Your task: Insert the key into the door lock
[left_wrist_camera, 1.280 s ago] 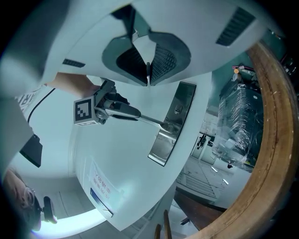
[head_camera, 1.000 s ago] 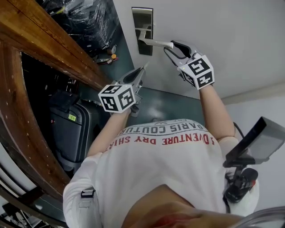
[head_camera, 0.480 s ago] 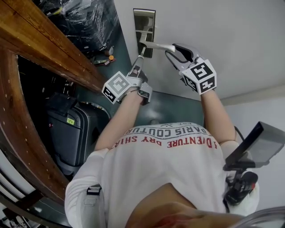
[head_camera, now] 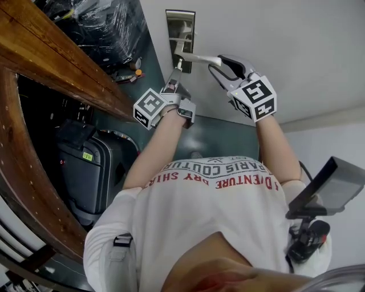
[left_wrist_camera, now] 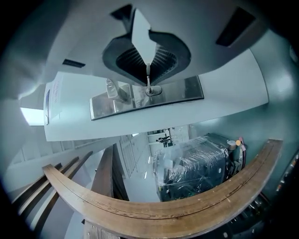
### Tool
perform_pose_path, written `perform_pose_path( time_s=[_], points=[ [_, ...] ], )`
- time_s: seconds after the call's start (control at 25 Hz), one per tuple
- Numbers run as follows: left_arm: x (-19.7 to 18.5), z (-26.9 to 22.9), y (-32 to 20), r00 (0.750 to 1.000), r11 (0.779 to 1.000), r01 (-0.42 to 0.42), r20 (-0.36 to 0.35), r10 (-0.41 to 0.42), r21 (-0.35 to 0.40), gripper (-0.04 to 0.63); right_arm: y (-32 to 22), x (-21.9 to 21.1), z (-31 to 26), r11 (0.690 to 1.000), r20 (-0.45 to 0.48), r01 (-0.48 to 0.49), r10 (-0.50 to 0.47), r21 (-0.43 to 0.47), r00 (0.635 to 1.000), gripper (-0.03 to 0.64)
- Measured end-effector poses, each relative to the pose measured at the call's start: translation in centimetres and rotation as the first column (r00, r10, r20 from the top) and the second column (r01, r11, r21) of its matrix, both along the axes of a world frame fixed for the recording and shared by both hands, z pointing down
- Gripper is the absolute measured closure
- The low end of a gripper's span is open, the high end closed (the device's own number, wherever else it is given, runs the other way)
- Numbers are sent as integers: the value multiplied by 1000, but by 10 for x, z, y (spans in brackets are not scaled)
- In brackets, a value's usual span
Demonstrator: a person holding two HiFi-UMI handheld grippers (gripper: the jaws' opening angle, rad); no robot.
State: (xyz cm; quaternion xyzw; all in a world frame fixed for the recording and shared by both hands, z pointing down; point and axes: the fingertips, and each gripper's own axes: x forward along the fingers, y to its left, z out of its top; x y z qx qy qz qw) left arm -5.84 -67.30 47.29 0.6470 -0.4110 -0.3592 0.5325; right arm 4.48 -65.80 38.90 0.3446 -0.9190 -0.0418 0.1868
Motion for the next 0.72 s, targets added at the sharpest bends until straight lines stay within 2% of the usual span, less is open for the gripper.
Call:
perform_pose_path(
  time_s=[0.4, 0.72],
  points=[
    [4, 4, -13, 995, 998, 53, -81, -54, -24, 572, 1, 1, 0, 1000, -1, 9, -9, 2, 1000, 477],
    [5, 2, -27, 991, 996, 84, -98, -88, -41, 572, 2, -1, -1, 999, -10, 31, -31, 4, 999, 479]
  ],
)
